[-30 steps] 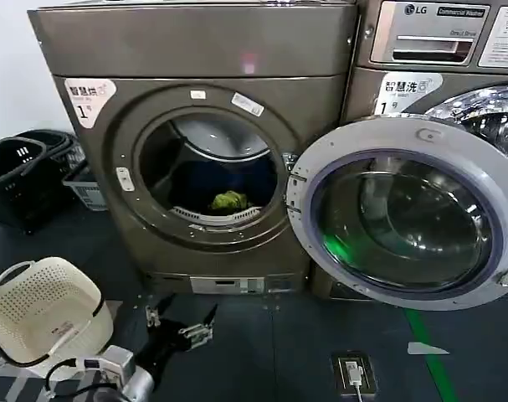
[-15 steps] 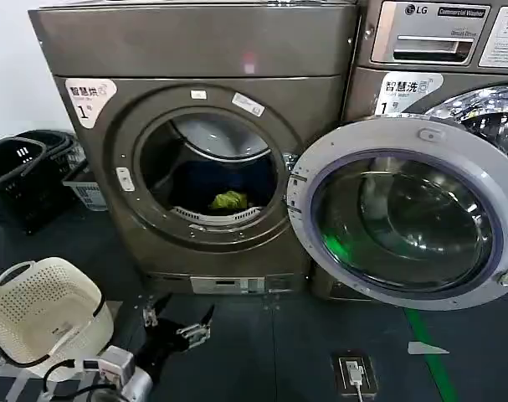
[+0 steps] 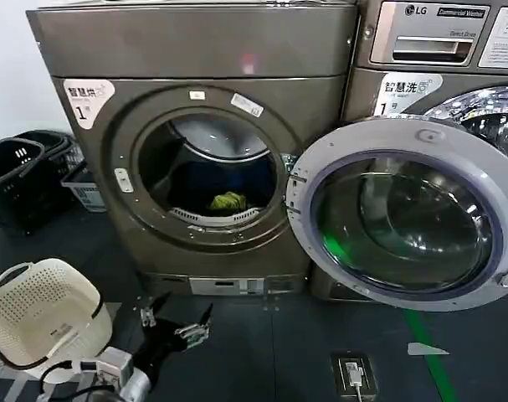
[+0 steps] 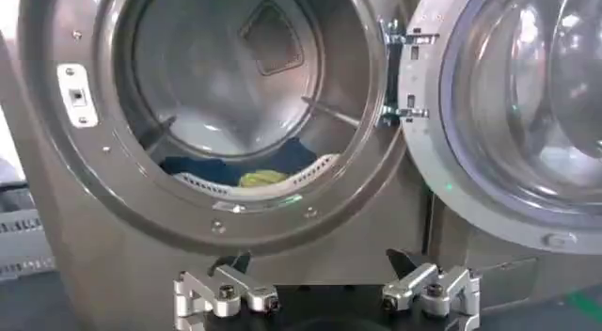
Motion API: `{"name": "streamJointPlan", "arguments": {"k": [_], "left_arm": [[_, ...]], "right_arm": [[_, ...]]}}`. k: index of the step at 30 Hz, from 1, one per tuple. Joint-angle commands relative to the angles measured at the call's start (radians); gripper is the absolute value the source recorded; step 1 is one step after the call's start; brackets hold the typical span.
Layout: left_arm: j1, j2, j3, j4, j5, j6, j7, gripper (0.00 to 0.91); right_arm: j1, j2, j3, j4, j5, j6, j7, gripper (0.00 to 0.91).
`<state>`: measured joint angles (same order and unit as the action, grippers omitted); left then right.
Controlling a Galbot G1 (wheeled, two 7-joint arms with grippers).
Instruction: Grasp the clothes from the dryer.
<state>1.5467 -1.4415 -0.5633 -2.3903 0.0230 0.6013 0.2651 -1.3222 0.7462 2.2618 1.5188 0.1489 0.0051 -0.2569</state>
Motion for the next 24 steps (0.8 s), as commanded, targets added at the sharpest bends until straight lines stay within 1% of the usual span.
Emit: {"name": "streamJointPlan", "arguments": {"k": [1,15,24], "left_arm": [[-0.007,0.005,0.0,0.011,0.004,-0.003,0.0,0.907],[-0.023,0.0,-0.001,0.028,0.008,-0.005,-0.006,0.907],[-0.023,-0.019,-0.003,0.002,0.017,-0.005,-0.026,0.907]], "right_arm": [[-0.001,0.002,0.001,0.002,0.002,0.0,-0.002,0.907],[-0.004,0.001,-0.001,0.005,0.009,0.007,-0.006,0.907],[-0.002,-0.005,0.001,0.003,0.015,0.005,-0.011,0.907]]}}
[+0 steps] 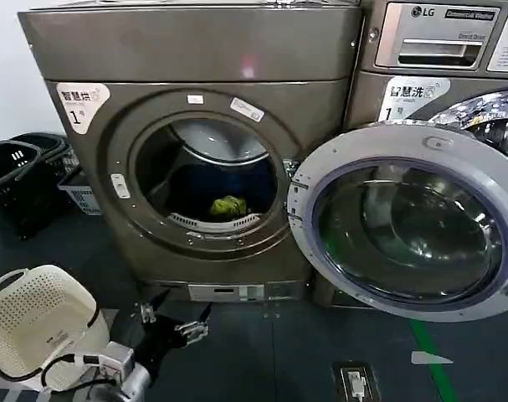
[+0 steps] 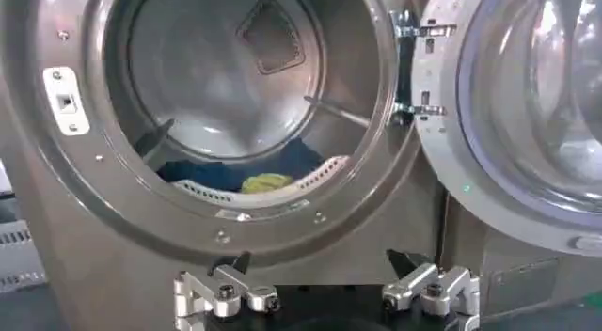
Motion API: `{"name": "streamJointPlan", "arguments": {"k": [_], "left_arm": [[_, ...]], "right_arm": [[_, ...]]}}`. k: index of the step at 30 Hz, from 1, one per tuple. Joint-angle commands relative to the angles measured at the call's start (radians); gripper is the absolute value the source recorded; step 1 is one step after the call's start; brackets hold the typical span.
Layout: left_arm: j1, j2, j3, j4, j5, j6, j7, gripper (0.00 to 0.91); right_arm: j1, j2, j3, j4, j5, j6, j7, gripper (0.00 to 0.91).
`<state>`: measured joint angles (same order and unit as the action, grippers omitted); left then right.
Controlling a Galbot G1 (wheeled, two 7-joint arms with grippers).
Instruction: Grasp the clothes from the dryer.
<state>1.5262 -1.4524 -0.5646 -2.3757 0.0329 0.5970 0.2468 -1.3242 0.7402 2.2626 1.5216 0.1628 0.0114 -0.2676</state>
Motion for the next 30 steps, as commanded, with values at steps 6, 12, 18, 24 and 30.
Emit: {"name": "streamJointPlan", "arguments": {"k": [6,12,18,24,30], "left_arm": [[0.0,-0.008,-0.005,-0.038,0.007,0.004,-0.004,0.907],[-0.008,-0.004,-0.006,-0.035,0.003,0.008,-0.005,0.907],[-0.018,0.005,-0.006,-0.023,0.0,0.011,-0.005,0.907],[-0.035,0.015,-0.001,-0.005,-0.004,0.011,-0.004,0.907],[-0.038,0.025,0.0,0.002,-0.009,0.008,0.019,0.907]], "right_arm": [[-0.002,0.003,-0.001,-0.003,0.002,0.001,-0.002,0.907],[-0.002,0.0,-0.001,-0.001,0.001,0.003,-0.005,0.907],[-0.004,0.005,0.001,0.002,0.002,0.002,-0.008,0.907],[-0.006,0.011,0.001,0.005,0.001,0.003,-0.01,0.907],[-0.005,0.011,-0.002,0.009,0.0,0.003,-0.011,0.907]]}}
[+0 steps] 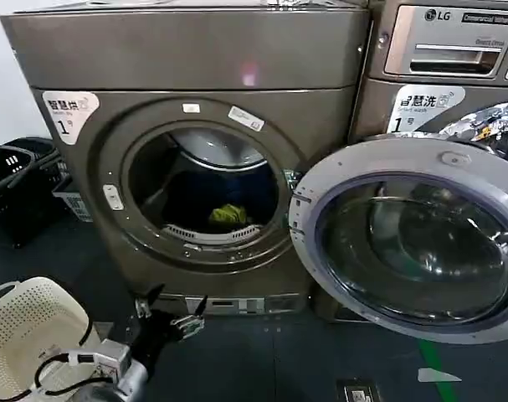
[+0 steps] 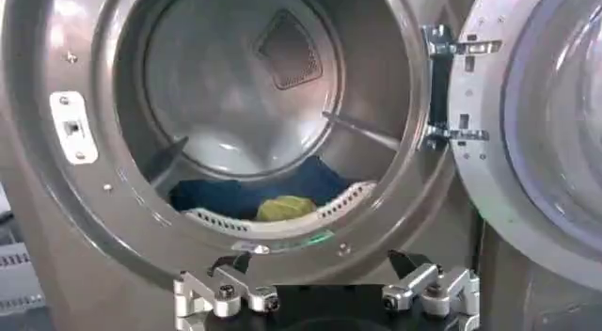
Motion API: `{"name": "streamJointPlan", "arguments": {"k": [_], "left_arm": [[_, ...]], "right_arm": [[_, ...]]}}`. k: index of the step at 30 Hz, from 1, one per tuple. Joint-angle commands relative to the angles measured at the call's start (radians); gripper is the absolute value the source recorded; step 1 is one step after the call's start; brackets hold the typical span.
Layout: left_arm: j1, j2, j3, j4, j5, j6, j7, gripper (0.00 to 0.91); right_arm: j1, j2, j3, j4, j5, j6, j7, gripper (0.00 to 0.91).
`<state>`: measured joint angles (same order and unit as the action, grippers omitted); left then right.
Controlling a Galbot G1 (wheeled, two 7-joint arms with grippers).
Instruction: Grasp the clothes from the dryer.
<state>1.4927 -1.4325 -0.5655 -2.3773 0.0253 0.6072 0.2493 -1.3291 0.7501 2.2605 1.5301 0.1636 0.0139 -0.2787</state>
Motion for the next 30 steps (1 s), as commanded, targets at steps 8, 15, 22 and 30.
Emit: {"name": "streamJointPlan", "arguments": {"k": [8,15,22,30], "left_arm": [[-0.008,0.01,0.001,0.014,-0.002,-0.003,0.02,0.907],[-0.011,0.009,0.004,0.016,-0.002,-0.002,0.023,0.907],[-0.013,0.004,0.007,0.018,-0.002,-0.003,0.023,0.907],[-0.014,0.003,0.008,0.026,0.0,-0.003,0.033,0.907]], "right_arm": [[0.002,0.0,-0.004,0.005,-0.001,-0.001,-0.004,0.907],[0.002,0.0,-0.004,0.008,-0.001,-0.001,-0.005,0.907],[0.003,-0.002,-0.003,0.009,-0.001,-0.002,-0.006,0.907],[0.005,-0.001,-0.004,0.011,0.0,-0.001,-0.006,0.907]]}}
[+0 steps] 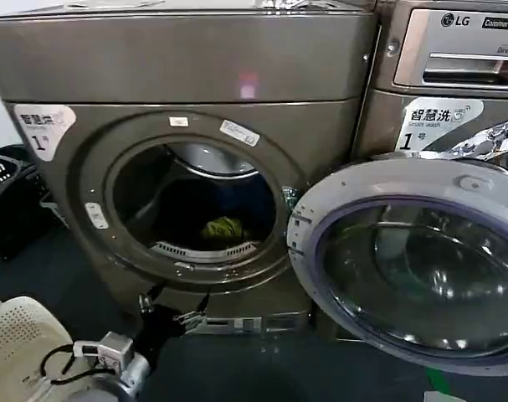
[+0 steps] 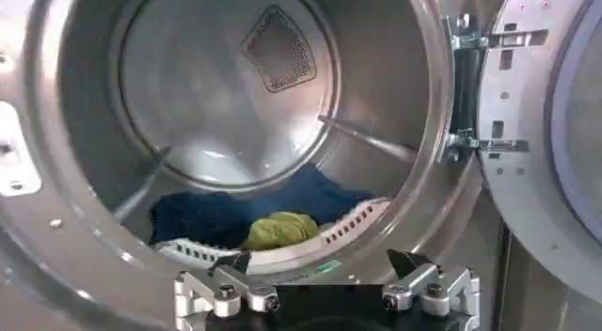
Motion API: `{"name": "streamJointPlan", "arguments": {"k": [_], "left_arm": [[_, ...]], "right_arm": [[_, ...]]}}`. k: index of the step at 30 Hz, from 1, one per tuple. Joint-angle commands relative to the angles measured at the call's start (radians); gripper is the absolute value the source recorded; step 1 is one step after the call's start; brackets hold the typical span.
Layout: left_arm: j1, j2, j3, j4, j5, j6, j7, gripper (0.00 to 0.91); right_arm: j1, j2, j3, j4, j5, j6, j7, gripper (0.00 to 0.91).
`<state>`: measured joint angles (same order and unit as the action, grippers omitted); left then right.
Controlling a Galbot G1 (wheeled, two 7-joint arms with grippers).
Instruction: Grasp the clothes from the dryer.
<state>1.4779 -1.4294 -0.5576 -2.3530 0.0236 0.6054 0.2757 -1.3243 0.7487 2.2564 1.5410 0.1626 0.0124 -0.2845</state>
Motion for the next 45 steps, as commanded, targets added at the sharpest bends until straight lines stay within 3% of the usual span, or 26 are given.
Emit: {"name": "streamJointPlan", "arguments": {"k": [1,45], "left_arm": [[0.0,-0.001,0.001,0.002,0.001,-0.001,0.007,0.907],[0.0,-0.014,0.001,-0.016,0.05,-0.026,0.005,0.907]], "right_arm": [[0.0,0.0,0.0,0.001,0.001,0.0,0.0,0.907],[-0.013,0.002,0.026,0.014,-0.002,-0.01,-0.007,0.907]]}}
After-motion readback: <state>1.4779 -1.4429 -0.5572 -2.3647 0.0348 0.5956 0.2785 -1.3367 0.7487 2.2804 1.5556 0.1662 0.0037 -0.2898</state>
